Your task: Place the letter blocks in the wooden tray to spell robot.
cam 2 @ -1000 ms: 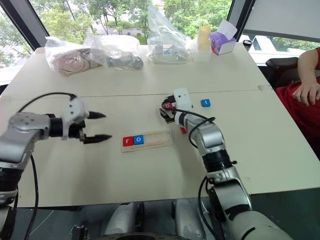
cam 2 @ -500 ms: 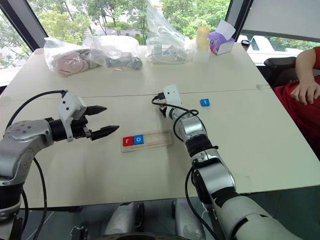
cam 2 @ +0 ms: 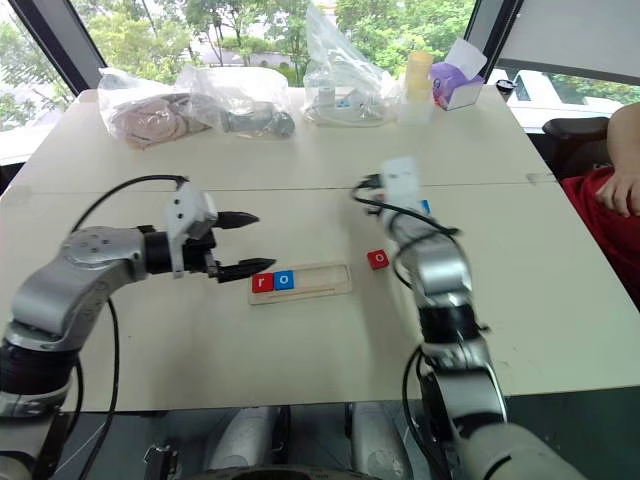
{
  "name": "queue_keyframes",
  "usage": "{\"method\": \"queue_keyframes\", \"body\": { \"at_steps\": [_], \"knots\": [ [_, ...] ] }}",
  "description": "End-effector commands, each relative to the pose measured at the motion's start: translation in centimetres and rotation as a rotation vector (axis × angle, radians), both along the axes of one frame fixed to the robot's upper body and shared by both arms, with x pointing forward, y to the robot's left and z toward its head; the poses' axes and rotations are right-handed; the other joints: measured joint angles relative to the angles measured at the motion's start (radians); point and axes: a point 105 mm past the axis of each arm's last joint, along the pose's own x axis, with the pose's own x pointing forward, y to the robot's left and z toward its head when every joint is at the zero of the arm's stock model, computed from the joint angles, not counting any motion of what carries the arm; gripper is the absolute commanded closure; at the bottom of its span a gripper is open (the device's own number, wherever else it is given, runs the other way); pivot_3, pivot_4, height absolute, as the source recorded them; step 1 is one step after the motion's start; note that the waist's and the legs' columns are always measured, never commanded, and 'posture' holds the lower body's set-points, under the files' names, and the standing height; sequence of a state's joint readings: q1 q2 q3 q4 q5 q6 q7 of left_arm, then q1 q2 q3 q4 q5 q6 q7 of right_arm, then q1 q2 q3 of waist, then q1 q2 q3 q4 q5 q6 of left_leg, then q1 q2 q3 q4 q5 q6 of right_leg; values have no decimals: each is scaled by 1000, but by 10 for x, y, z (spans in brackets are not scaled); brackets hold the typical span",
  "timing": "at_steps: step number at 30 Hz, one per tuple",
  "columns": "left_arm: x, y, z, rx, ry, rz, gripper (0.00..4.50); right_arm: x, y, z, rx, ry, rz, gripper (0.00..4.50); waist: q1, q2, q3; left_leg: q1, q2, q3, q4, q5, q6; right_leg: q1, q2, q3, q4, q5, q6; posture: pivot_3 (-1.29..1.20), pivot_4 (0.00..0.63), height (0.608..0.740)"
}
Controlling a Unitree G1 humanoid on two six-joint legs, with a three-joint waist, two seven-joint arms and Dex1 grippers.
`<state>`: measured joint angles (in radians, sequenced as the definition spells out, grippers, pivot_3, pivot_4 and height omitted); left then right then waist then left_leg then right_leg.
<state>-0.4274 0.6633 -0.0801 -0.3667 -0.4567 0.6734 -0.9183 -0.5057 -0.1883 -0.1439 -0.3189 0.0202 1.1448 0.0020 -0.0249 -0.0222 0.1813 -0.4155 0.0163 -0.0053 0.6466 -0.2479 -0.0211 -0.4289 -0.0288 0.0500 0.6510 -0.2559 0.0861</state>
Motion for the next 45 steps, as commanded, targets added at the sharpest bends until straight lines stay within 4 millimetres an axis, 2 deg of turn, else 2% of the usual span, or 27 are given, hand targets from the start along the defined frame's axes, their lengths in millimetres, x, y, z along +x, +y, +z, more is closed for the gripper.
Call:
{"method": "queue_keyframes", "body": {
  "at_steps": [1,3,6,9,11,12,13,15,16,17,19,21,22,24,25,26,28,31,34,40,45],
  "knots": [
    [-8,-17,6,16,-61,-82,0,-36,-16,6,32,4,-130,3261,-5,0,0,1,0,0,0,0,0,0,1,0,1,0,0,0,150,740],
    [-12,-23,2,24,-49,-117,0,-51,-18,-4,52,45,-173,3261,-14,0,0,3,0,0,0,0,0,1,3,0,2,0,-1,0,150,740],
    [-17,-31,-8,37,-11,-178,0,-69,-10,-34,146,151,-227,3261,-22,0,0,6,0,0,0,0,0,3,4,1,2,-1,-3,0,150,740],
    [-15,-33,-18,74,-6,-199,0,-70,-5,-45,194,173,-256,3261,-22,1,0,7,0,0,0,0,0,3,4,1,2,-1,-4,0,150,740],
    [-12,-33,-24,90,-6,-204,0,-68,-5,-49,204,174,-269,2232,-20,1,0,7,0,1,1,0,0,3,4,1,2,-1,-4,0,150,740],
    [-12,-34,-25,92,-7,-206,0,-67,-5,-50,206,175,-276,1931,-19,1,0,6,0,1,1,0,0,4,3,1,2,-2,-4,0,150,740],
    [-11,-33,-26,94,-9,-205,0,-67,-4,-50,208,175,-275,1445,-19,1,0,6,0,2,1,0,0,4,3,1,2,-2,-5,0,150,740],
    [-7,-30,-26,92,-10,-190,0,-67,-11,-43,178,156,-276,356,-19,1,0,6,0,2,1,0,0,4,3,1,1,-1,-3,0,150,740],
    [-5,-28,-25,88,-10,-180,0,-66,-14,-37,159,136,-272,49,-19,1,0,6,0,2,1,0,0,4,3,1,1,-1,-3,0,150,740],
    [-3,-25,-24,81,-7,-168,0,-64,-20,-26,147,89,-270,49,-19,1,0,6,0,2,1,0,0,4,3,1,1,-1,-3,0,150,740],
    [1,-17,-19,63,1,-146,0,-56,-30,9,90,-55,-211,49,-20,2,1,6,0,2,1,0,0,3,2,1,1,-1,-3,0,150,740],
    [1,-11,-15,49,15,-141,0,-49,-30,33,33,-135,-66,49,-20,3,1,6,0,3,1,0,0,3,2,1,1,-1,-3,0,150,740],
    [-1,-9,-13,46,27,-148,0,-47,-24,40,26,-162,60,49,-20,3,1,6,0,2,1,0,0,3,2,1,1,-1,-3,0,150,740],
    [-6,-5,-12,58,49,-178,0,-55,-7,44,-133,-188,401,49,-19,2,1,6,-1,2,0,0,0,4,3,1,0,-2,-1,0,150,740],
    [-10,-2,-14,84,53,-194,0,-68,7,43,-215,-210,616,49,-17,2,1,6,-1,2,-1,0,0,5,4,1,-1,-2,0,0,150,740],
    [-15,0,-17,113,56,-220,0,-81,10,30,-238,-148,757,49,-16,2,1,5,-1,2,-2,-1,1,6,4,0,-2,-3,0,0,150,740],
    [-24,3,-18,136,72,-263,0,-91,-8,7,-280,-28,870,49,-18,2,1,6,-1,2,-2,-3,5,8,4,-1,-3,-5,1,0,150,740],
    [-35,5,-11,131,92,-307,0,-94,-35,-9,-306,56,921,49,-19,1,2,6,-1,3,0,-3,5,8,2,1,-3,-5,2,0,150,740],
    [-41,5,-6,129,98,-317,0,-90,-50,-15,-229,85,940,49,-19,0,2,7,-1,4,3,-3,5,9,1,2,-3,-5,-1,0,150,740],
    [-36,9,-14,124,109,-237,0,-85,-60,-34,-257,138,1008,49,-18,1,2,11,-1,3,4,-3,5,14,2,2,-3,-6,-4,0,150,740],
    [-36,17,-18,130,114,-165,0,-71,-69,-45,-275,157,1026,49,-17,1,3,11,-1,3,4,-3,5,14,2,2,-3,-5,-2,0,150,740]
  ]
}}
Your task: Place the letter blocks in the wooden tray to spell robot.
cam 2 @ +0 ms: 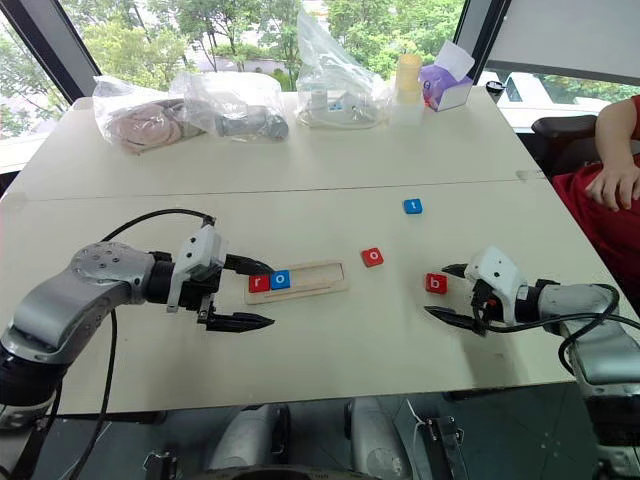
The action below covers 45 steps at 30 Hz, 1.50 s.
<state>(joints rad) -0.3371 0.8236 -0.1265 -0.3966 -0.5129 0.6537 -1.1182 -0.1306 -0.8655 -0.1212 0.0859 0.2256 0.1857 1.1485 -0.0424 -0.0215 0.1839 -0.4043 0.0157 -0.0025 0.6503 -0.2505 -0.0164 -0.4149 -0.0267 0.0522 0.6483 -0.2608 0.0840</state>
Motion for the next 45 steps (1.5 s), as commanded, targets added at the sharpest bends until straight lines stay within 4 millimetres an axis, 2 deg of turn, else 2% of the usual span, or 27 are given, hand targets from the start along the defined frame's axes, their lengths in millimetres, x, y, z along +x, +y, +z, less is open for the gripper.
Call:
{"method": "queue_keyframes", "body": {
  "at_steps": [1,5,6,7,11,12,15,18,19,22,24,27,34,45],
  "knots": [
    [1,5,7,8,-46,33,0,8,-6,0,-27,-23,20,49,1,0,0,0,0,0,0,0,0,0,0,0,0,0,0,0,150,740],
    [2,10,3,23,-46,65,0,20,-7,-11,-10,22,34,49,0,0,0,0,0,0,0,0,0,0,0,0,0,0,0,0,150,740],
    [2,12,2,20,-43,75,0,22,-7,-13,-4,35,39,554,0,0,0,0,0,0,0,0,0,1,0,0,0,0,0,0,150,740],
    [3,14,1,20,-39,88,0,22,-7,-15,-6,44,48,831,-1,0,0,1,0,0,0,0,0,1,0,0,0,0,0,0,150,740],
    [7,26,2,33,-45,141,0,22,-6,-17,-12,61,86,2889,0,0,0,7,0,0,-1,0,0,6,0,0,0,-1,-1,0,150,740],
    [7,28,4,30,-46,150,0,23,-6,-16,-12,59,87,3283,0,0,0,8,0,0,-1,0,0,7,-1,0,0,-1,-2,0,150,740],
    [8,38,6,35,-50,182,0,27,2,-7,0,37,102,3290,0,0,0,11,1,0,-1,0,0,10,-1,0,0,-1,-2,0,150,740],
    [11,51,8,52,-54,216,0,29,28,10,77,19,159,3290,-3,0,0,12,1,0,-1,0,0,10,-2,0,0,-1,-2,0,150,740],
    [14,60,10,67,-56,239,0,30,54,24,129,4,217,3290,-4,1,1,12,1,1,-2,0,0,10,-1,0,0,-1,-2,0,150,740],
    [18,81,15,108,-57,279,0,28,115,48,203,-20,364,3290,-12,1,2,12,2,1,-2,0,0,8,0,1,2,0,-2,0,150,740],
    [18,87,17,123,-49,280,0,29,145,52,197,-31,430,3290,-15,2,2,12,3,0,-3,0,0,6,1,0,4,0,-3,0,150,740],
    [16,86,17,125,-47,266,0,29,176,51,213,-12,506,3290,2,2,2,11,3,-1,-4,0,0,6,0,-1,3,-1,-3,0,150,740],
    [10,73,11,108,-48,251,0,33,202,27,147,68,623,3290,25,1,2,-6,-1,0,0,0,-1,-6,-5,-2,1,1,1,0,150,740],
    [9,68,7,73,-58,294,0,56,208,12,92,82,635,3290,21,1,3,-5,1,0,-1,1,-1,-8,-3,-2,4,2,2,0,150,740]
  ]
}}
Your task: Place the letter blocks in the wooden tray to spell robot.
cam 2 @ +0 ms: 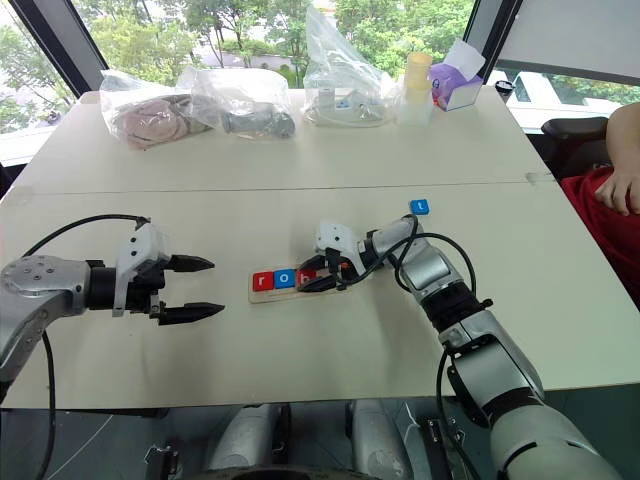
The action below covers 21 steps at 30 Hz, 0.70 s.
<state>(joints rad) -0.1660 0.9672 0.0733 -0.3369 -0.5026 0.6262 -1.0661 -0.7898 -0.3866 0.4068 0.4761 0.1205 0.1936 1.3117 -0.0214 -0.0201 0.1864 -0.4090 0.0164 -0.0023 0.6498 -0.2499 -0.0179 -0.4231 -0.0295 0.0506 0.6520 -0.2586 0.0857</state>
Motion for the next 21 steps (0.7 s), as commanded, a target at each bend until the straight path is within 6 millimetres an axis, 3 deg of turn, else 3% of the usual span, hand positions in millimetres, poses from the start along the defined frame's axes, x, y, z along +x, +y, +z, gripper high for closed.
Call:
{"method": "queue_keyframes", "body": {
  "at_steps": [1,20,21],
  "knots": [
    [0,-3,10,-23,-47,10,0,7,2,8,11,-44,9,3290,0,0,0,0,0,0,0,0,0,0,0,0,0,0,0,0,150,740],
    [5,-7,6,-19,-53,12,0,14,11,10,41,-83,6,3290,-1,0,0,0,0,0,0,0,-1,0,0,0,2,0,0,0,150,740],
    [5,-7,6,-19,-54,12,0,13,11,9,35,-95,13,2790,-1,0,0,0,0,0,0,0,-1,0,0,0,2,0,0,0,150,740]
  ]
}}
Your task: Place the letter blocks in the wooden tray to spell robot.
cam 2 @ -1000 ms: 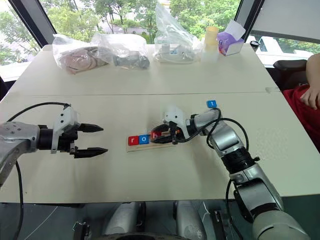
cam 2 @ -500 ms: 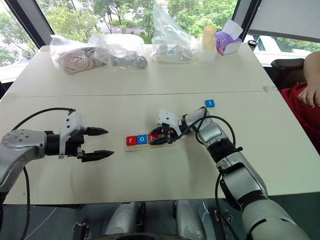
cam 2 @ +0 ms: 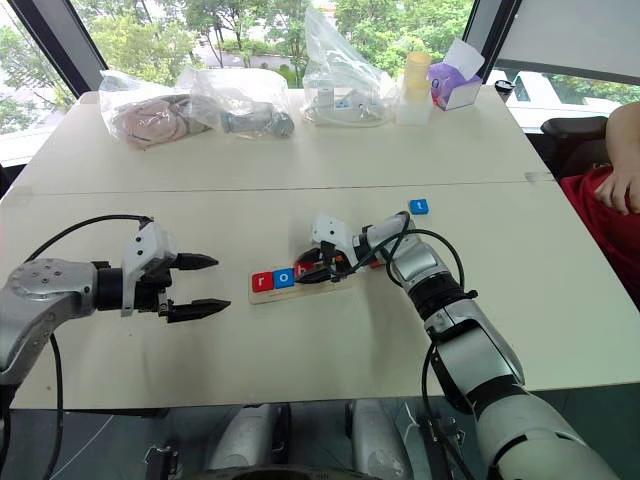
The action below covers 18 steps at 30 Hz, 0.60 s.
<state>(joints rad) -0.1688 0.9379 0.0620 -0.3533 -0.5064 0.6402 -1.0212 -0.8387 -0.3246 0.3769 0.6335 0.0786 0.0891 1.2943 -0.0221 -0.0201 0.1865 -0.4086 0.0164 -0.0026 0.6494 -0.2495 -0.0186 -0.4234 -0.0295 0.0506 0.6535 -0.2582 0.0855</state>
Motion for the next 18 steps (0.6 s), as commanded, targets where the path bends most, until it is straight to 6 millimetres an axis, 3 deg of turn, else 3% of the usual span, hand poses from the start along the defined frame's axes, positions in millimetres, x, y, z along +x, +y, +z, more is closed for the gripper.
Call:
{"method": "queue_keyframes", "body": {
  "at_steps": [1,4,11,18],
  "knots": [
    [3,-1,7,4,-45,-7,0,0,5,13,13,-76,38,2240,0,0,0,0,0,0,0,0,0,0,0,0,0,0,0,0,150,740],
    [4,-1,7,6,-46,-6,0,-1,5,18,25,-101,51,912,0,0,0,0,0,0,0,0,0,0,0,0,0,0,0,0,150,740],
    [6,-1,5,7,-51,-1,0,-4,1,26,34,-136,56,912,1,0,0,0,0,0,0,0,0,0,0,0,0,0,0,0,150,740],
    [10,-4,6,4,-62,-7,0,-7,-3,8,-9,-101,56,912,1,0,0,0,0,0,0,0,0,0,0,0,0,0,0,0,150,740]
  ]
}}
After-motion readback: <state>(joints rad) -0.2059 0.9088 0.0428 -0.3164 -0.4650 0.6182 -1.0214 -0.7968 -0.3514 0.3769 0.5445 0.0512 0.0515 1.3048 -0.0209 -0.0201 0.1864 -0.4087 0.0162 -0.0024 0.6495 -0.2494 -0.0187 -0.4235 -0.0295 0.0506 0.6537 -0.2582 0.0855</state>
